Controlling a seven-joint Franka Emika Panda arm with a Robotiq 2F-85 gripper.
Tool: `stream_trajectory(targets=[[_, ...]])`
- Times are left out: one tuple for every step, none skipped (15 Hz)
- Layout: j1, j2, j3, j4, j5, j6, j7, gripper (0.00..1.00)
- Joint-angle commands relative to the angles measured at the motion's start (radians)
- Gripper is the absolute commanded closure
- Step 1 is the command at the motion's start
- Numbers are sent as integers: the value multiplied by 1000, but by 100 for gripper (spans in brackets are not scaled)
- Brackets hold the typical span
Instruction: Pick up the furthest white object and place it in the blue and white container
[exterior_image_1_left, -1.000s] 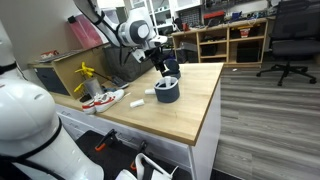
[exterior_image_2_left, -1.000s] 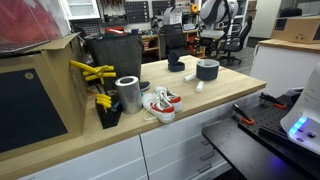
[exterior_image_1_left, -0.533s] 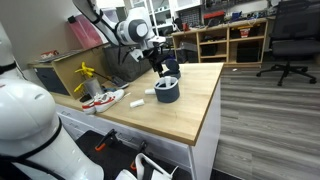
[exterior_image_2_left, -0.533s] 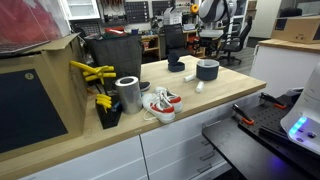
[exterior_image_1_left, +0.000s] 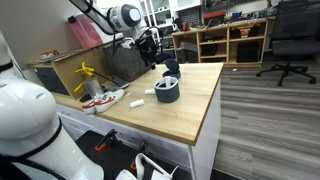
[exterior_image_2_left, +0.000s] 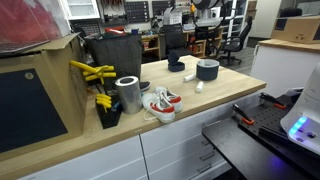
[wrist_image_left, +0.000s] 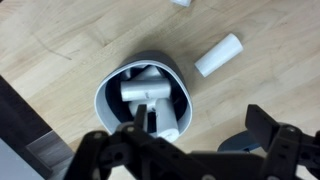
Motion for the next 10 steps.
stream_trajectory(targets=[[-6,-3,11,16,-16,-38,0,0],[-6,-5,12,23,-18,-49,0,0],[-6,-3,12,23,-18,-49,0,0],[-6,-1,12,22,-18,-48,0,0],[-7,1,12,22,-18,-48,0,0],[-7,3,11,22,-18,-48,0,0],[-7,4,11,22,-18,-48,0,0],[-7,4,11,22,-18,-48,0,0],[-7,4,11,22,-18,-48,0,0],[-7,4,11,22,-18,-48,0,0]])
